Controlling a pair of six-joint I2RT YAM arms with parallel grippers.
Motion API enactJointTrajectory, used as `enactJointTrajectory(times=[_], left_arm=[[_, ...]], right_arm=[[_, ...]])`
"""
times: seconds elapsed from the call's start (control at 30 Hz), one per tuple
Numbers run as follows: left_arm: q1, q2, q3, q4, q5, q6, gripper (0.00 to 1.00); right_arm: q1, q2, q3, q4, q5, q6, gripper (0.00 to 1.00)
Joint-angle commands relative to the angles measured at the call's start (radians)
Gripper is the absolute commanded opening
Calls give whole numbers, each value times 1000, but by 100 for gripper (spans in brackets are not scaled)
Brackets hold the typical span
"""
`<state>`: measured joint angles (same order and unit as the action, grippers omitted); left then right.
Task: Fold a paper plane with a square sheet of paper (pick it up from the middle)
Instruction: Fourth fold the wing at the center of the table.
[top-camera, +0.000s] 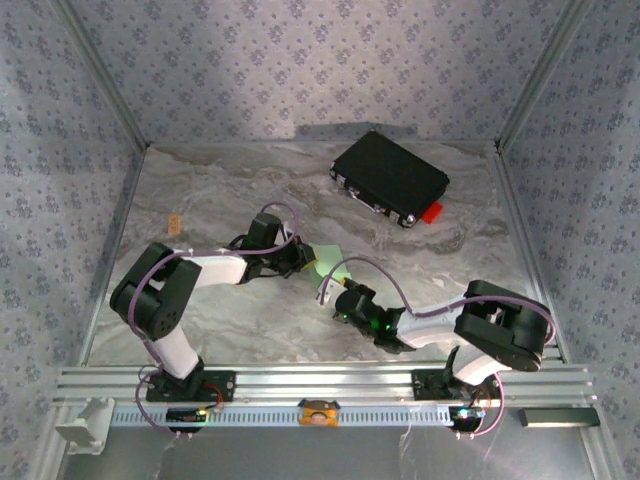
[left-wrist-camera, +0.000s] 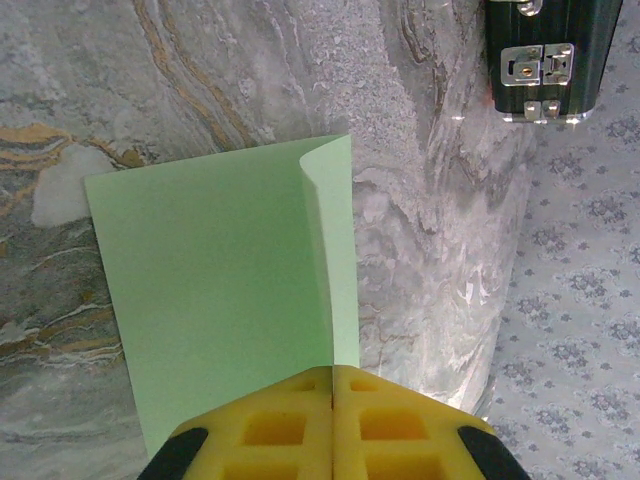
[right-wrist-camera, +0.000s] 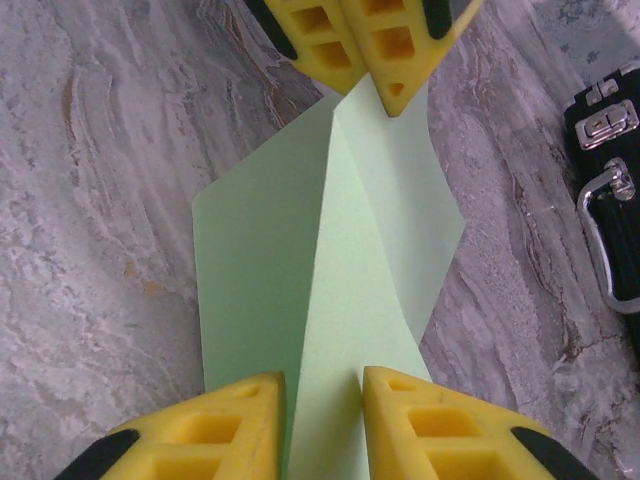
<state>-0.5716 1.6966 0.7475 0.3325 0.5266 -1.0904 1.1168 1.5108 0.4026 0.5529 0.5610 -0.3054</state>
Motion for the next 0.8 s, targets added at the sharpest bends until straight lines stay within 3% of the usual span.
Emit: enactJointTrajectory(times=[0.0,0.37,0.53,0.67,0.77], left_arm=[[-4,-24,20,-17,-6,4,7],[-4,-24,26,-32,-14,8,9],[-4,-24,29,-40,-17,10,12],[-4,-37,35,-61,-26,15,18],[-3,-56,33,-76,-41,20,34]], right_arm=[[-9,-19,2,-13,-6,34,24],[-30,-32,1,-24,-62,106,23],[-44,-35,-1,-38,-105,124,16],[-63,-38,-1,-47,-139,163,9],[-74,-29,2,-39,-163,192,8]])
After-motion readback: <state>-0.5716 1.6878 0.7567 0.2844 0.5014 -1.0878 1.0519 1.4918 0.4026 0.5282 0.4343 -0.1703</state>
